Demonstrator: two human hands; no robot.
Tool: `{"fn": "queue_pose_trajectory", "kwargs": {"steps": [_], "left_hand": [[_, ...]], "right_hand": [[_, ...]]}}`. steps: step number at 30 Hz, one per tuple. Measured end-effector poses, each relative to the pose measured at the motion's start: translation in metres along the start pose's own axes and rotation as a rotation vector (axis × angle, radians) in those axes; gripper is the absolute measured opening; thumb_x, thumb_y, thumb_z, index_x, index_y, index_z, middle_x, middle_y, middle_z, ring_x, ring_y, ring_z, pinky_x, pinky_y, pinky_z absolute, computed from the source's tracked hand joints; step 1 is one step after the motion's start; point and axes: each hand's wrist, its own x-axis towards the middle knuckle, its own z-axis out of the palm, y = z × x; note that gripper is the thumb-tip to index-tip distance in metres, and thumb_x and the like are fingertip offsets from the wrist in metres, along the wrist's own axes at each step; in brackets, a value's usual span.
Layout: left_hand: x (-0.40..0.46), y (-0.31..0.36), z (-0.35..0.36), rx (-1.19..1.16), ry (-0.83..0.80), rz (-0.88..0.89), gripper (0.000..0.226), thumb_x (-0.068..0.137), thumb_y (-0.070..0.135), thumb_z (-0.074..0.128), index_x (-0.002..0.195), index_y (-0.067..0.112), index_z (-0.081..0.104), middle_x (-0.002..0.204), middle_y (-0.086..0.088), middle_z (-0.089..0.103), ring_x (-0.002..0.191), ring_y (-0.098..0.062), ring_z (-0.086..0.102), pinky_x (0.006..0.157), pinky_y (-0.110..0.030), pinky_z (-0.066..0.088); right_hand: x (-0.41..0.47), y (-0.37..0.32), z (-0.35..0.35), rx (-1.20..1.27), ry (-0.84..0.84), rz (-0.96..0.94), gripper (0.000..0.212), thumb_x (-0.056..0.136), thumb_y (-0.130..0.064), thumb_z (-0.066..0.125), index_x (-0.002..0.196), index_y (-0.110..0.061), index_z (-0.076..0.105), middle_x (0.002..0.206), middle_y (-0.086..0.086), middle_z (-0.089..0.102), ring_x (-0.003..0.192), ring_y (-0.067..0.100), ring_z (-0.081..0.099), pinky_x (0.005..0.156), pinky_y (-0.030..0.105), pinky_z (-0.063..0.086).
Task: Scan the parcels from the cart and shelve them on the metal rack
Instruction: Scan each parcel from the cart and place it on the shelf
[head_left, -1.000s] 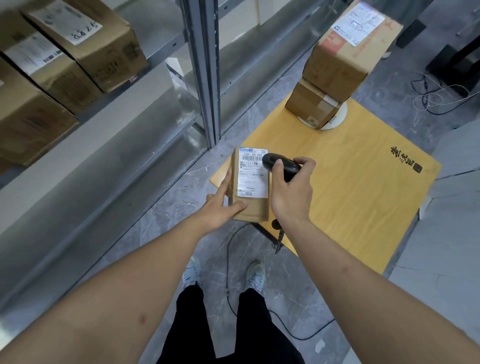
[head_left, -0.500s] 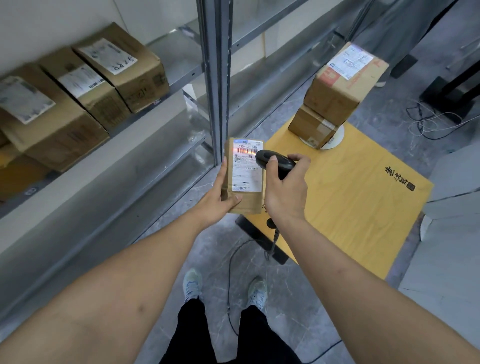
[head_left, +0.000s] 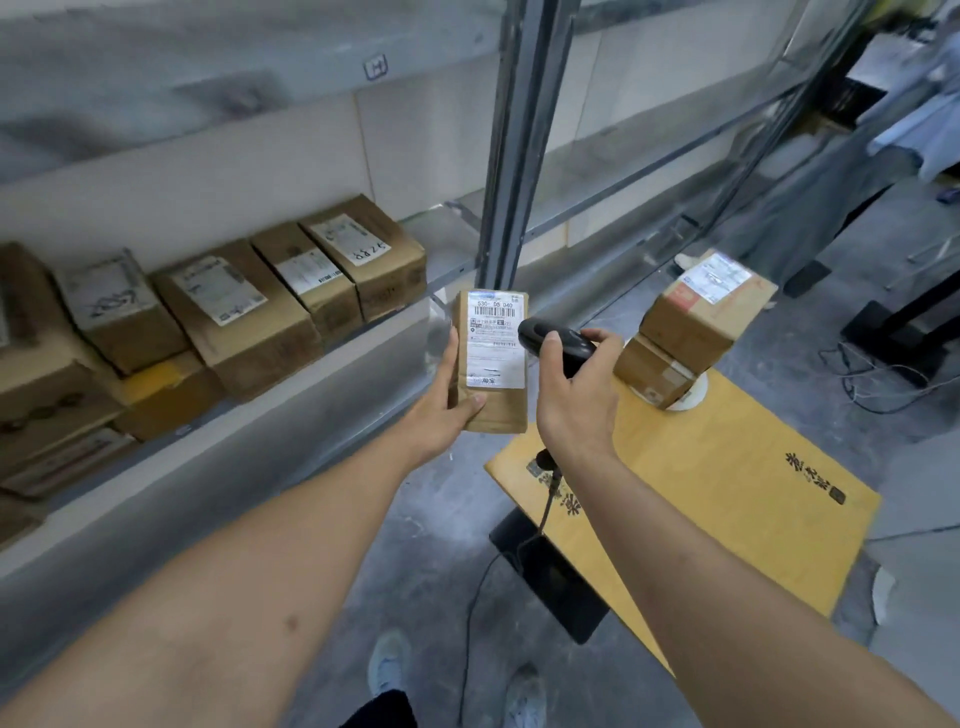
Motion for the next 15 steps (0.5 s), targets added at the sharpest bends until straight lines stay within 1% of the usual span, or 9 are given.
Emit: {"fn": "queue_pose_trajectory", "kwargs": {"steps": [2,3,4,5,7,8,10,12,15], "left_hand": [[-0.002,0.011,-0.024,0.019,0.056,0.012,0.097,0.108,0.020,0.060,0.158,0.061,-0.013,0.132,0.058,0.024,0.149,-0.004,0.030,0.119,-0.030,0.036],[-0.003,0.017,-0.038,0.018,0.071,0.026,0.097,0.108,0.023,0.060,0.156,0.064,-0.014,0.134,0.059,0.023,0.151,-0.007,0.030,0.121,-0.033,0.034],[-0.003,0.021,-0.051,0.027,0.089,0.052,0.097,0.108,0.025,0.060,0.153,0.068,-0.014,0.141,0.056,0.021,0.154,-0.009,0.028,0.125,-0.041,0.030],[-0.005,0.026,-0.064,0.042,0.112,0.069,0.096,0.108,0.027,0.059,0.150,0.071,-0.015,0.151,0.049,0.019,0.155,-0.011,0.026,0.127,-0.046,0.025],[-0.009,0.036,-0.089,0.078,0.164,0.087,0.095,0.108,0.029,0.058,0.147,0.073,-0.017,0.165,0.030,0.018,0.155,-0.013,0.025,0.128,-0.049,0.021],[-0.009,0.038,-0.102,0.104,0.194,0.098,0.094,0.108,0.032,0.058,0.144,0.076,-0.017,0.167,0.024,0.019,0.155,-0.014,0.025,0.128,-0.050,0.021],[-0.010,0.040,-0.125,0.151,0.251,0.104,0.090,0.105,0.043,0.058,0.141,0.081,-0.015,0.170,0.022,0.018,0.157,-0.019,0.023,0.129,-0.054,0.019],[-0.008,0.036,-0.148,0.141,0.289,0.109,0.089,0.104,0.044,0.058,0.149,0.074,-0.013,0.167,0.027,0.011,0.159,-0.015,0.016,0.130,-0.055,0.017],[-0.012,0.042,-0.173,0.144,0.329,0.106,0.089,0.109,0.029,0.056,0.161,0.055,-0.012,0.165,0.030,0.003,0.155,-0.002,0.008,0.131,-0.044,0.013]], "right_hand": [[-0.002,-0.020,0.017,0.019,-0.008,-0.039,0.030,0.105,-0.047,0.053,0.124,-0.027,0.040,0.099,-0.012,0.062,0.089,0.014,0.062,0.080,0.036,0.045],[-0.003,-0.029,0.026,0.030,-0.014,-0.061,0.030,0.105,-0.048,0.053,0.124,-0.028,0.039,0.100,-0.009,0.063,0.090,0.016,0.064,0.080,0.037,0.047],[-0.004,-0.039,0.034,0.038,-0.021,-0.082,0.031,0.105,-0.049,0.053,0.124,-0.028,0.039,0.101,-0.007,0.064,0.090,0.017,0.065,0.080,0.038,0.049],[-0.005,-0.049,0.043,0.044,-0.027,-0.102,0.032,0.105,-0.050,0.053,0.124,-0.029,0.039,0.101,-0.007,0.065,0.091,0.016,0.065,0.080,0.038,0.049],[-0.007,-0.068,0.060,0.061,-0.038,-0.131,0.033,0.105,-0.049,0.053,0.126,-0.028,0.039,0.100,-0.010,0.063,0.089,0.008,0.062,0.079,0.034,0.045],[-0.009,-0.076,0.069,0.069,-0.043,-0.139,0.033,0.105,-0.048,0.053,0.126,-0.027,0.040,0.099,-0.011,0.063,0.088,0.007,0.061,0.079,0.032,0.043],[-0.012,-0.093,0.085,0.077,-0.063,-0.152,0.033,0.105,-0.049,0.053,0.126,-0.027,0.040,0.102,-0.006,0.065,0.089,0.014,0.063,0.079,0.032,0.043],[-0.013,-0.106,0.101,0.093,-0.091,-0.169,0.033,0.104,-0.049,0.054,0.125,-0.027,0.041,0.105,-0.002,0.067,0.093,0.018,0.064,0.080,0.033,0.045],[-0.010,-0.122,0.122,0.100,-0.140,-0.208,0.032,0.105,-0.046,0.055,0.125,-0.025,0.041,0.106,0.000,0.067,0.092,0.019,0.064,0.079,0.031,0.043]]}}
